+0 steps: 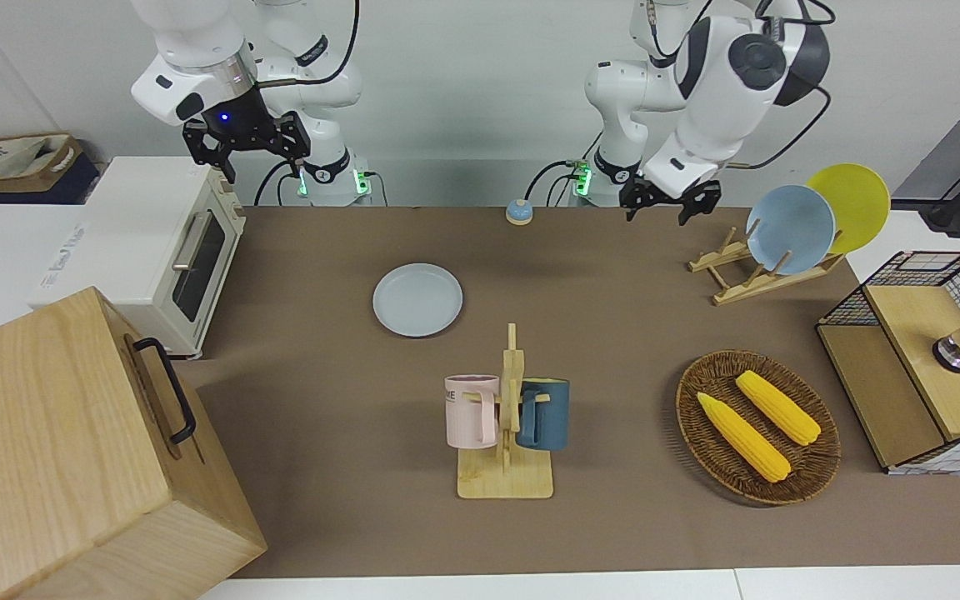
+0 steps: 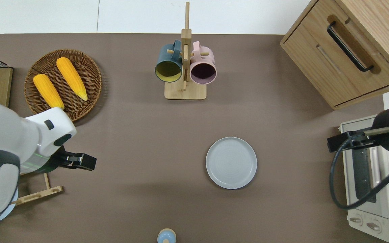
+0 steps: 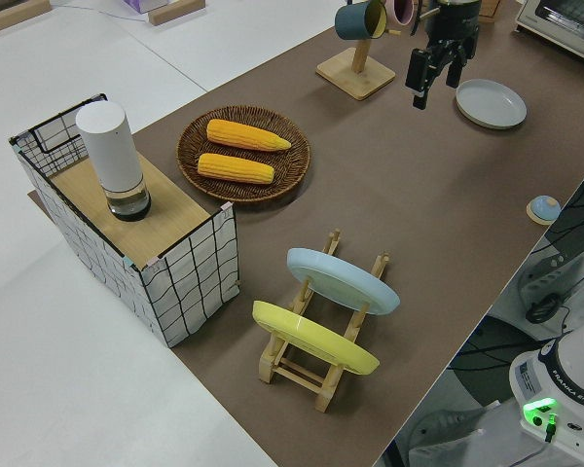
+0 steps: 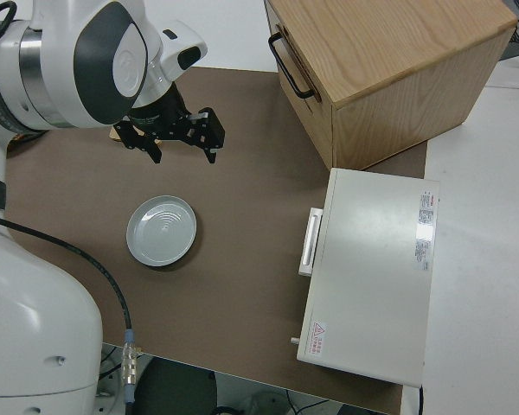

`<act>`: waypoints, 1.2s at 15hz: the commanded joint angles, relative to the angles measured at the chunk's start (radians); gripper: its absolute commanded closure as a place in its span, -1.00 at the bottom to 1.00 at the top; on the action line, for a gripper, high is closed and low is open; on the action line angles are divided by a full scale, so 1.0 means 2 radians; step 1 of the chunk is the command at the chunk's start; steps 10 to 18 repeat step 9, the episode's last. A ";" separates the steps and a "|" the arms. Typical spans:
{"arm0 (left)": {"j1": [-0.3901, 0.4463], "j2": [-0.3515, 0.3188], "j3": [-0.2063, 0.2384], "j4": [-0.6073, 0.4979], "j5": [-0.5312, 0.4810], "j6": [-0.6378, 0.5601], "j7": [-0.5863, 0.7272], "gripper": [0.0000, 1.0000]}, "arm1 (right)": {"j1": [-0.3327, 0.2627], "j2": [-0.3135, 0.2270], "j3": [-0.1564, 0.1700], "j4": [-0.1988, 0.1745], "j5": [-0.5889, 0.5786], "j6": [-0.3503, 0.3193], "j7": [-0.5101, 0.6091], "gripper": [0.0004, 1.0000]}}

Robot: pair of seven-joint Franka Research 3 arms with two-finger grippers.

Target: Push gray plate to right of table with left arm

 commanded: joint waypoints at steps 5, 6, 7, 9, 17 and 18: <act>0.003 -0.018 0.060 0.062 0.005 -0.055 0.088 -0.98 | -0.009 -0.001 0.008 0.005 0.002 -0.008 0.007 -0.97; 0.004 -0.016 0.063 0.072 0.009 -0.055 0.105 -0.98 | -0.009 -0.001 0.008 0.005 0.002 -0.008 0.006 -0.97; 0.004 -0.015 0.065 0.076 0.014 -0.056 0.113 -0.98 | -0.010 -0.001 0.008 0.005 0.002 -0.008 0.007 -0.97; 0.004 -0.016 0.065 0.076 0.017 -0.057 0.113 -0.98 | -0.009 -0.001 0.008 0.005 0.002 -0.008 0.006 -0.97; 0.004 -0.016 0.065 0.076 0.017 -0.057 0.113 -0.98 | -0.009 -0.001 0.008 0.005 0.002 -0.008 0.006 -0.97; 0.004 -0.016 0.065 0.076 0.017 -0.057 0.113 -0.98 | -0.009 -0.001 0.008 0.005 0.002 -0.008 0.006 -0.97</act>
